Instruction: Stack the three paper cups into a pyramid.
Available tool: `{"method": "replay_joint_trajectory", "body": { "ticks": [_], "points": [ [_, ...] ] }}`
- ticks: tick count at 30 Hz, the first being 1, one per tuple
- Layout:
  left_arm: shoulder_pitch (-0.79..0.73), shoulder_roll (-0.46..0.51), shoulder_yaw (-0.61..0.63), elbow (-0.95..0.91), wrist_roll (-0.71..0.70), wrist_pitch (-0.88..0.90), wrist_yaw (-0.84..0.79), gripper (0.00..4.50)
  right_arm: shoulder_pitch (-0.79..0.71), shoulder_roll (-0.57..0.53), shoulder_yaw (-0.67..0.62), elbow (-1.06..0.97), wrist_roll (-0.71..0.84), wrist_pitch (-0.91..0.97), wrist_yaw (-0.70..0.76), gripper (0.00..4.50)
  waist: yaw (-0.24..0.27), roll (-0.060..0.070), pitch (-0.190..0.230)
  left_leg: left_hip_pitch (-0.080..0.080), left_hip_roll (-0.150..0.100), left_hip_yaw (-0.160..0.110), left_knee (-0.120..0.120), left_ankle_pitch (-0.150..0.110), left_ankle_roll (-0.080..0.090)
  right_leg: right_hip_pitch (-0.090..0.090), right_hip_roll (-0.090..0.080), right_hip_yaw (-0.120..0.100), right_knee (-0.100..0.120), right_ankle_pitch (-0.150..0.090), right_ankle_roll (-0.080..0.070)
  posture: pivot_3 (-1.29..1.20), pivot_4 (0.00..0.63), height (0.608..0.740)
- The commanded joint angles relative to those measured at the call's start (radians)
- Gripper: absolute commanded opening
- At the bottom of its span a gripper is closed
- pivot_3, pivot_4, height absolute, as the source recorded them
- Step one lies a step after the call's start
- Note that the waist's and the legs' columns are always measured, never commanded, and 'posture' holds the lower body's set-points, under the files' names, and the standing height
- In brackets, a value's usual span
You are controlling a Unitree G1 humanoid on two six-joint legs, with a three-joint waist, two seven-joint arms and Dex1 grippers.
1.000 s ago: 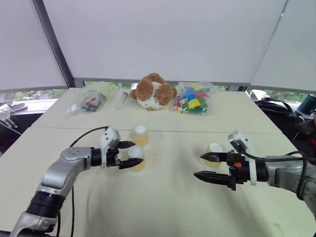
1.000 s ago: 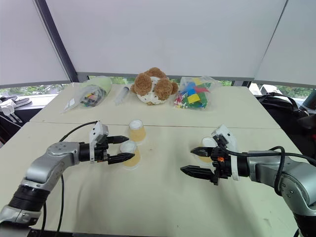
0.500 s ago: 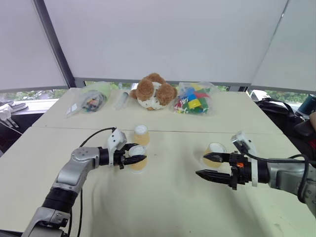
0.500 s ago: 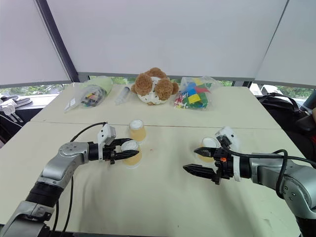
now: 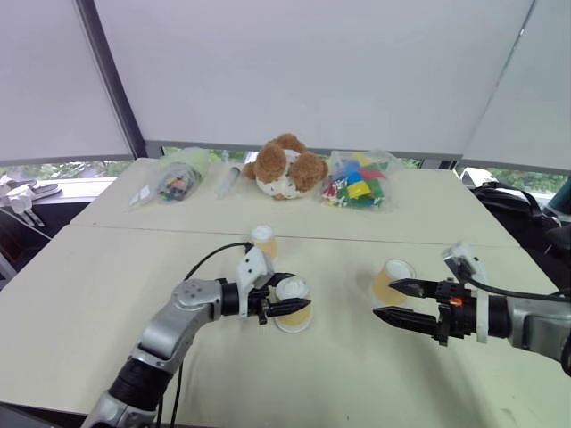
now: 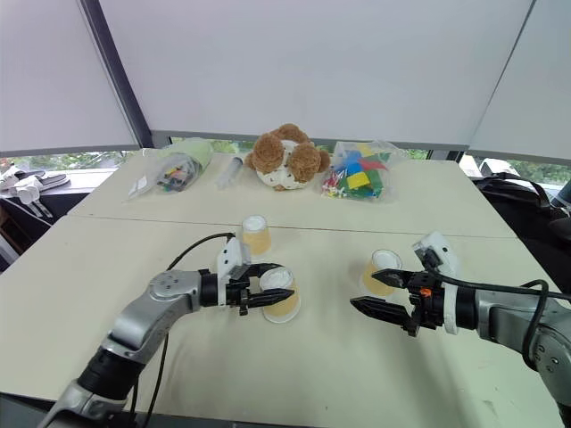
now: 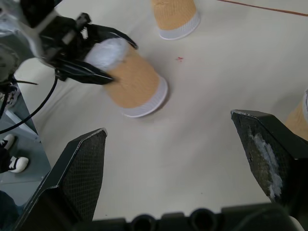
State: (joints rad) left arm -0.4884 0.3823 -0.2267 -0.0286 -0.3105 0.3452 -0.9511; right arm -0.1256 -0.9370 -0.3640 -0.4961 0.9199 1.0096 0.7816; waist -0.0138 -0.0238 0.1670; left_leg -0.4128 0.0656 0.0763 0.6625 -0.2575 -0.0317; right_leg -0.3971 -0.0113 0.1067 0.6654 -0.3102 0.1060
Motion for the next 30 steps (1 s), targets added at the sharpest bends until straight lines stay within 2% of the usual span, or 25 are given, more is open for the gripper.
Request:
{"method": "replay_joint_trajectory", "body": {
  "ticks": [1,4,5,9,17,19,22,30],
  "points": [
    [-0.036,-0.026,0.003,0.006,-0.003,-0.026,-0.001,2.64,-0.002,-0.01,-0.036,-0.032,0.02,-0.004,-0.013,4.5,0.0,0.0,0.0,0.0,0.0,0.0,0.0,0.0,0.0,0.0,0.0,0.0,0.0,0.0,0.0,0.0,0.15,0.74],
    [-0.038,-0.025,0.009,0.009,-0.007,-0.017,-0.014,4.13,0.003,-0.009,-0.035,-0.032,0.02,-0.006,-0.018,4.5,0.0,0.0,0.0,0.0,0.0,0.0,0.0,0.0,0.0,0.0,0.0,0.0,0.0,0.0,0.0,0.0,0.15,0.74],
    [-0.036,-0.022,0.013,0.006,-0.01,-0.014,-0.018,4.46,0.004,-0.01,-0.034,-0.032,0.02,-0.007,-0.018,4.5,0.0,0.0,0.0,0.0,0.0,0.0,0.0,0.0,0.0,0.0,0.0,0.0,0.0,0.0,0.0,0.0,0.15,0.74],
    [-0.031,0.003,0.046,-0.032,-0.018,-0.014,-0.018,4.46,-0.001,-0.011,-0.027,-0.023,0.018,-0.012,-0.017,4.5,-0.001,0.0,0.0,0.0,0.0,0.0,0.0,0.0,0.001,0.0,0.0,0.0,0.0,0.0,0.0,0.0,0.15,0.74],
    [0.018,0.144,0.269,-0.134,-0.098,0.103,0.078,4.46,-0.048,0.01,-0.042,0.008,0.05,-0.015,-0.022,4.5,-0.005,0.0,0.0,0.0,0.001,0.0,0.0,0.0,0.001,0.0,0.0,0.0,0.0,0.0,0.0,0.0,0.15,0.74],
    [0.033,0.173,0.315,-0.077,-0.079,0.088,0.11,4.46,-0.051,0.006,-0.034,0.017,0.042,-0.019,-0.018,4.5,-0.004,0.0,0.0,0.0,0.001,0.0,-0.001,0.0,0.001,0.0,0.0,0.0,0.0,0.0,0.0,0.0,0.15,0.74],
    [-0.024,0.16,0.356,0.057,-0.064,0.042,0.17,4.46,-0.062,0.0,-0.014,0.032,0.031,-0.028,-0.007,4.5,0.005,0.0,0.0,0.0,0.001,0.0,0.0,0.0,0.001,0.0,0.0,-0.001,0.0,0.0,0.0,0.0,0.15,0.74],
    [-0.21,0.074,0.28,0.34,0.0,-0.102,0.128,4.46,-0.109,-0.007,0.009,0.029,0.029,-0.034,0.002,4.5,0.003,-0.001,0.0,-0.002,-0.001,0.0,0.001,-0.001,0.001,0.0,-0.001,-0.001,-0.001,0.0,0.001,0.0,0.15,0.74]
  ]
}}
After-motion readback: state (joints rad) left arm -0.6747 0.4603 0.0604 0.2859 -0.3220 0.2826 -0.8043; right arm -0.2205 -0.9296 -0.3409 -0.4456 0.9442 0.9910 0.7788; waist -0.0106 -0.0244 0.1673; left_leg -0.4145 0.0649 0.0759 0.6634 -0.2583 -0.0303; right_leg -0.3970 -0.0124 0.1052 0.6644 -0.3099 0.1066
